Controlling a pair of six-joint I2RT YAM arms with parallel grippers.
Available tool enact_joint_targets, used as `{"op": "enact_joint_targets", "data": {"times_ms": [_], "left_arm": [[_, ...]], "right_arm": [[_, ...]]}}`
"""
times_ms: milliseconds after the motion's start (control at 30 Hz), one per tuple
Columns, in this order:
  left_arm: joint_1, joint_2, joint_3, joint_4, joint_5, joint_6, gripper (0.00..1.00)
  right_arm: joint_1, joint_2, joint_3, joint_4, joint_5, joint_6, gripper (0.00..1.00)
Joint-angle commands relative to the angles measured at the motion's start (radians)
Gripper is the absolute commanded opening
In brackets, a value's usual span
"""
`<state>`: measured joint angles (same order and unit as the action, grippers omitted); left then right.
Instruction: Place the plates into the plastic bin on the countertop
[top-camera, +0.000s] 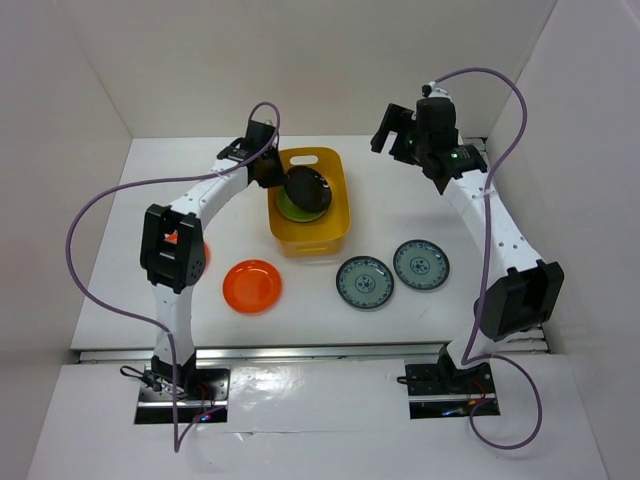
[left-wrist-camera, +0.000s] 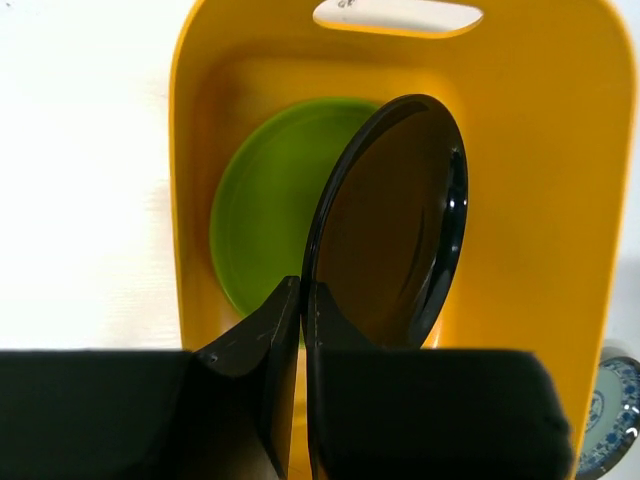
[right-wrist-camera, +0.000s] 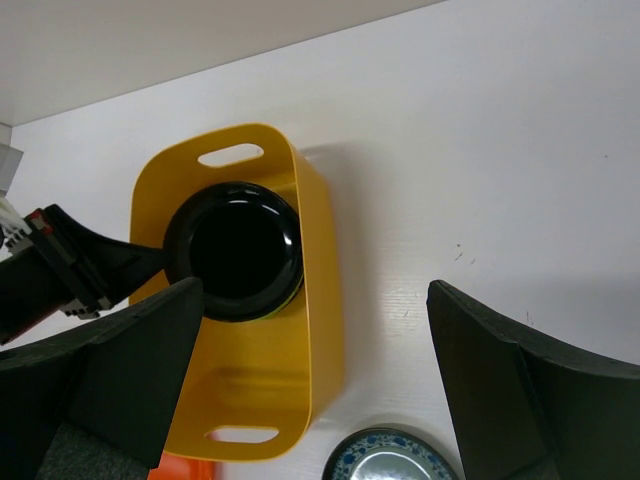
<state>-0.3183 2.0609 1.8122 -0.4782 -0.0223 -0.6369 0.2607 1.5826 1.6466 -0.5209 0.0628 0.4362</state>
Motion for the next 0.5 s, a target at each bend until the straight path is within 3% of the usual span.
{"op": "enact_joint_targets", "data": {"times_ms": [0,100,133,200,300,467], "left_arm": [[-0.007,0.015,0.075,0.003,-0.036,-0.023,0.08],[-0.007,0.015,0.075,-0.007,-0.045,-0.023,0.25],[-0.007,0.015,0.075,-0.007,-0.045,-0.023,0.37],[-0.016,0.015,0.075,-0.007,-0.056,-0.023,0.46],[-0.016,0.005,0.075,-0.007,-0.071,-0.023,0.49],[-0.016,-0.004,0.096,-0.026,-0.082,-0.023,0.65]], "right_arm": [[-0.006,-0.058,-0.004,0.021,-0.011,-0.011,1.0],[-0.006,-0.058,-0.004,0.021,-0.011,-0.011,1.0],[-0.006,-0.058,-0.004,0.021,-0.011,-0.011,1.0],[-0.006,-0.058,-0.004,0.021,-0.02,-0.011,1.0],[-0.006,-0.058,-0.004,0.012,-0.02,-0.011,1.0],[-0.006,-0.058,-0.013,0.012,-0.029,-0.02,1.0]]}}
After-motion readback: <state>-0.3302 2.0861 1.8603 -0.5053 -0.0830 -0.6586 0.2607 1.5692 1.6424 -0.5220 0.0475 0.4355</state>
